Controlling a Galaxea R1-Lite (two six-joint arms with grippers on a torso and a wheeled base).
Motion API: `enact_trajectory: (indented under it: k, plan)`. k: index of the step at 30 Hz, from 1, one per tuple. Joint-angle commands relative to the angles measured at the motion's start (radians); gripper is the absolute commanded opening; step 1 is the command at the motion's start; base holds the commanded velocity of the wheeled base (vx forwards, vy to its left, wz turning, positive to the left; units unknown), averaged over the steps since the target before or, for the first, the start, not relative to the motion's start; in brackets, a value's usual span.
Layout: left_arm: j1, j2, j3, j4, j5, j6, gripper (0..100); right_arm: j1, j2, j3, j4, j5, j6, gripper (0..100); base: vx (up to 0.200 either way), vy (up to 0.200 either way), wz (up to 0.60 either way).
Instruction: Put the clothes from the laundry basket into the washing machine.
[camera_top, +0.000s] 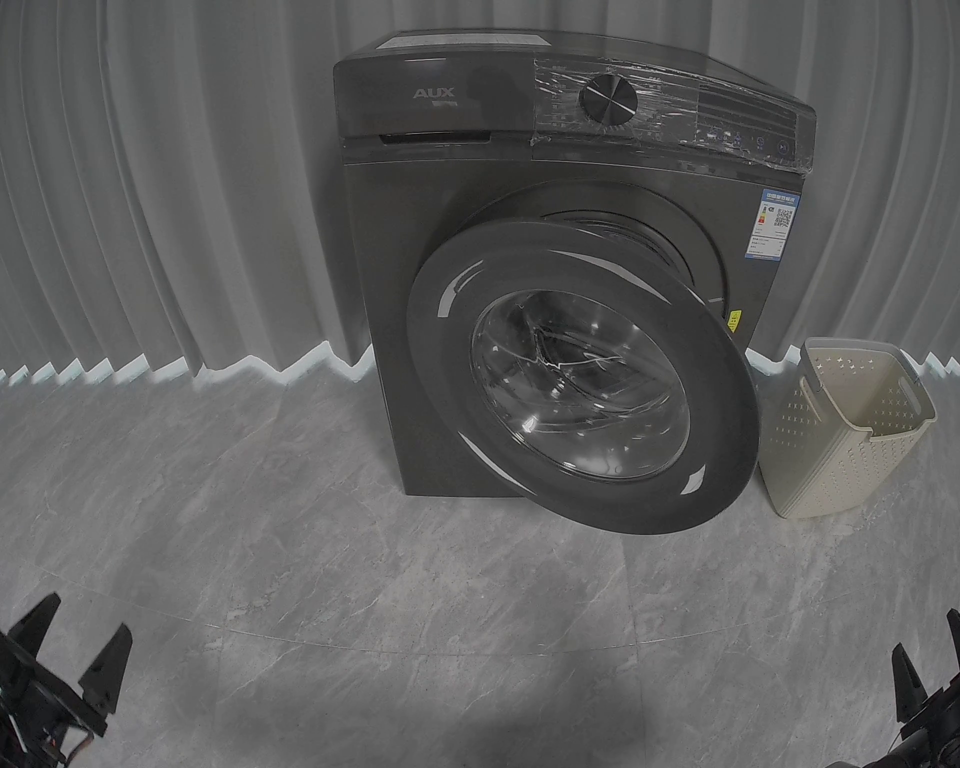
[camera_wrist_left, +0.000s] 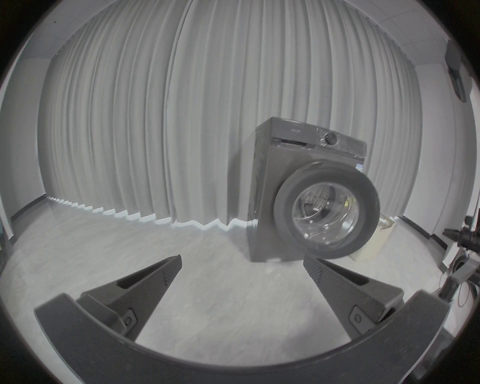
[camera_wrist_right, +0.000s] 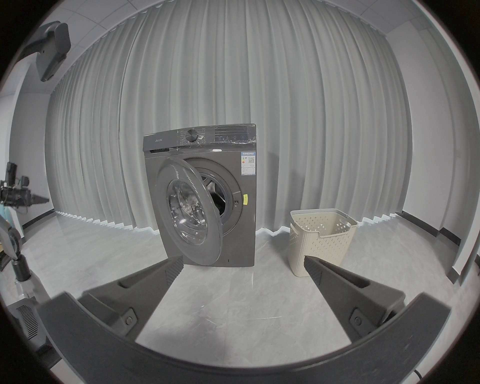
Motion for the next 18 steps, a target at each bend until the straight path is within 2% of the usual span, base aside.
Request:
enact_trajectory:
  k: [1,2,4,6,7,8,9,10,11,12,13,15,16,17,18]
  plan:
    - [0.197,-0.365,0.059,0.233,-0.087,0.005,100,0.001,-0.016,0.018,0.000,0.003,0.001,100,0.000,0.000,0.00]
    - [0.197,-0.366,0.059,0.233,-0.085,-0.007,100,0.001,-0.016,0.018,0.000,0.001,0.002,100,0.000,0.000,0.00]
    - [0.223,-0.374,0.059,0.237,-0.084,-0.009,100,0.001,-0.016,0.018,-0.006,0.004,0.002,100,0.000,0.000,0.00]
    - [0.302,-0.405,0.058,0.243,-0.099,0.019,100,0.001,-0.016,0.018,-0.009,0.007,0.002,100,0.000,0.000,0.00]
    - [0.309,-0.408,0.058,0.242,-0.101,0.036,100,0.001,-0.016,0.001,-0.015,0.010,0.007,100,0.000,0.000,0.00]
    - [0.300,-0.408,0.058,0.242,-0.104,0.056,100,0.002,-0.016,-0.036,-0.029,0.012,0.019,100,0.000,0.000,0.00]
    - [0.291,-0.417,0.056,0.245,-0.111,0.057,100,0.005,-0.016,-0.113,-0.038,0.015,0.044,100,0.000,0.000,0.00]
    - [0.291,-0.417,0.056,0.245,-0.111,0.057,100,0.005,-0.016,-0.113,-0.038,0.015,0.044,100,0.000,0.000,0.00]
    - [0.269,-0.431,0.053,0.257,-0.157,0.050,100,0.013,0.031,-0.223,-0.034,0.024,0.071,100,0.000,0.000,0.00]
    - [0.276,-0.441,0.050,0.266,-0.185,0.050,100,0.025,0.061,-0.266,-0.023,0.044,0.074,100,0.000,0.000,0.00]
    - [0.276,-0.441,0.048,0.268,-0.182,0.048,100,0.027,0.064,-0.269,-0.021,0.047,0.074,100,0.000,0.000,0.00]
    - [0.274,-0.452,0.036,0.302,-0.177,0.046,100,0.039,0.143,-0.269,0.035,0.148,0.067,100,0.000,0.000,0.00]
    - [0.274,-0.452,0.036,0.302,-0.177,0.046,100,0.039,0.143,-0.269,0.035,0.148,0.067,100,0.000,0.000,0.00]
    - [0.274,-0.452,0.028,0.317,-0.142,0.039,100,0.041,0.197,-0.248,0.057,0.231,0.059,100,0.000,0.000,0.00]
    - [0.276,-0.452,0.035,0.315,-0.079,0.040,100,0.042,0.265,-0.232,0.060,0.314,0.063,100,0.000,0.000,0.00]
